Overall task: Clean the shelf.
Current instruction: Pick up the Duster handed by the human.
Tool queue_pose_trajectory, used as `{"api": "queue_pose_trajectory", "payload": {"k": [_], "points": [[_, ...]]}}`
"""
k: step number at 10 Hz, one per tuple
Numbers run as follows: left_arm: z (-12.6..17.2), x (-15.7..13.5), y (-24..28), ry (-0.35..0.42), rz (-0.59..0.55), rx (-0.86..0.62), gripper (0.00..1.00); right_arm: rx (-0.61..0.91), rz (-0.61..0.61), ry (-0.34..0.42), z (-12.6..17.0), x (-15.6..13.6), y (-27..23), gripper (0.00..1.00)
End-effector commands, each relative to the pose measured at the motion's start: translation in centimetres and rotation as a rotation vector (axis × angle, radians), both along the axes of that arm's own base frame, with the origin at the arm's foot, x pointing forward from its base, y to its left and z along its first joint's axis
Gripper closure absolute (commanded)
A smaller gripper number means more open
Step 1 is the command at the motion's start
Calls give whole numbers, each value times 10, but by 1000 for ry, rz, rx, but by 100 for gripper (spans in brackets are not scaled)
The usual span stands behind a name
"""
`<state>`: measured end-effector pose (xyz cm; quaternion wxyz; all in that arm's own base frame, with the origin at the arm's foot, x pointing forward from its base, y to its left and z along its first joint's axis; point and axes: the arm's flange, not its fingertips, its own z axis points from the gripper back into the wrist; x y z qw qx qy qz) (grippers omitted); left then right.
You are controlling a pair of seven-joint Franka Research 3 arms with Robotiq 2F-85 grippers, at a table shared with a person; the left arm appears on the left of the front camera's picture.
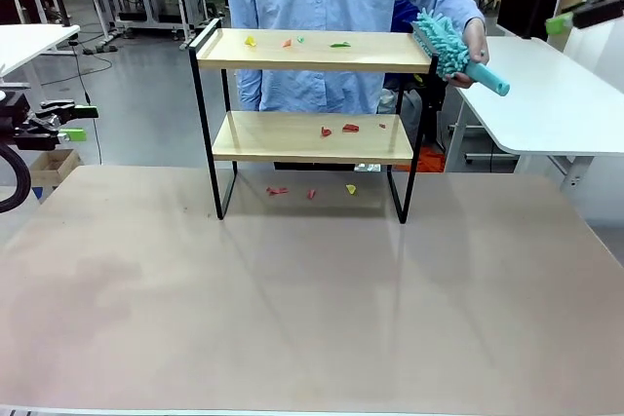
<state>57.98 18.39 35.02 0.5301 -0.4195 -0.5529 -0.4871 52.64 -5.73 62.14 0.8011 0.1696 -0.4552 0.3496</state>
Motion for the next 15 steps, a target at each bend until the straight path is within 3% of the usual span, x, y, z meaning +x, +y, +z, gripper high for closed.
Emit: {"api": "queue_pose_trajectory", "payload": {"k": [1,3,4,5,9,13,15], "points": [[2,0,-1,-10,-1,4,0,-78,-143,105,0,-4,46,0],[2,0,-1,-10,-1,4,0,-166,-233,189,6,-9,77,0],[2,0,-1,-10,-1,4,0,-192,-254,178,5,-12,80,0],[2,0,-1,-10,-1,4,0,-135,-176,91,5,-4,72,0],[2,0,-1,-10,-1,4,0,-135,-176,91,5,-4,72,0],[2,0,-1,-10,-1,4,0,-212,-345,257,4,1,97,0],[2,0,-1,-10,-1,4,0,-219,-393,288,-11,6,104,0]]}}
